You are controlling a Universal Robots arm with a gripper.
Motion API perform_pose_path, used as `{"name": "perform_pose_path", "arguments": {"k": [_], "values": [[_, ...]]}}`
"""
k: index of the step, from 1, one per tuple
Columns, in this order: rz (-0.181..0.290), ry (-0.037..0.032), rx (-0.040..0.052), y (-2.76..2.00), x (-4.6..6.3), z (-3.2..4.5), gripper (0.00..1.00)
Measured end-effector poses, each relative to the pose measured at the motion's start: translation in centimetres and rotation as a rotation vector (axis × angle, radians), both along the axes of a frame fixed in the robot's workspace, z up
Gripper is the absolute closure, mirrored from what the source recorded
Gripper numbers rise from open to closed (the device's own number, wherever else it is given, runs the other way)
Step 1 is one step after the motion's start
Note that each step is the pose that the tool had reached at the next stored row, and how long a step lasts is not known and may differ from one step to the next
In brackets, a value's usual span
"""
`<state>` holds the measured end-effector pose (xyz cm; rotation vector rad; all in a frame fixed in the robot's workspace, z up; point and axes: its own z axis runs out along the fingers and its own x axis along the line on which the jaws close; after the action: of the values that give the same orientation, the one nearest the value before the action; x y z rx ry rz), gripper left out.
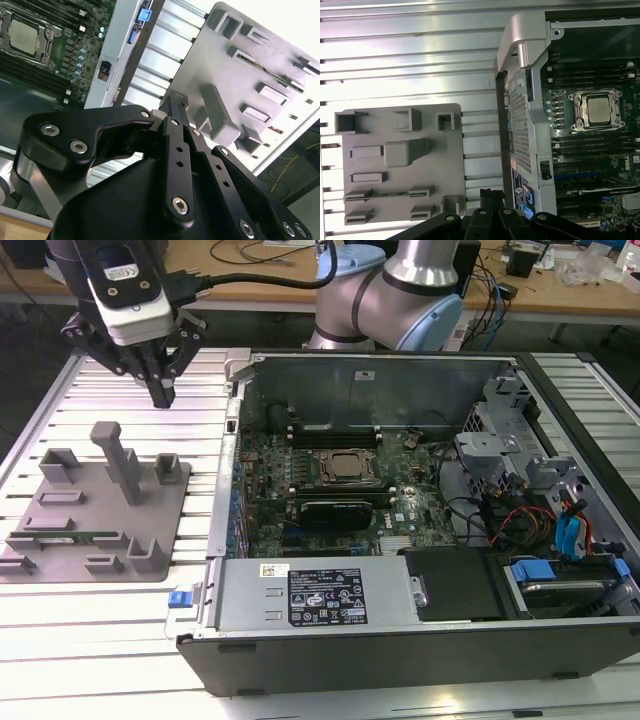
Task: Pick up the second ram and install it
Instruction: 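Reach for the second ram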
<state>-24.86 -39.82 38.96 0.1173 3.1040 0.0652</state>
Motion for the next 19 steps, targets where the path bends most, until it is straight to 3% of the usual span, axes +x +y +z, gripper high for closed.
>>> {"name": "perform_pose_path", "arguments": {"k": [11, 14, 19], "values": [[0.0, -0.0028, 0.0, 0.12, -3.5, -0.52, 0.92], [0.0, -0.0034, 0.0, 0.13, -5.3, -0.9, 0.92], [0.0, -0.0034, 0.0, 0.13, -7.0, -1.38, 0.92]]}}
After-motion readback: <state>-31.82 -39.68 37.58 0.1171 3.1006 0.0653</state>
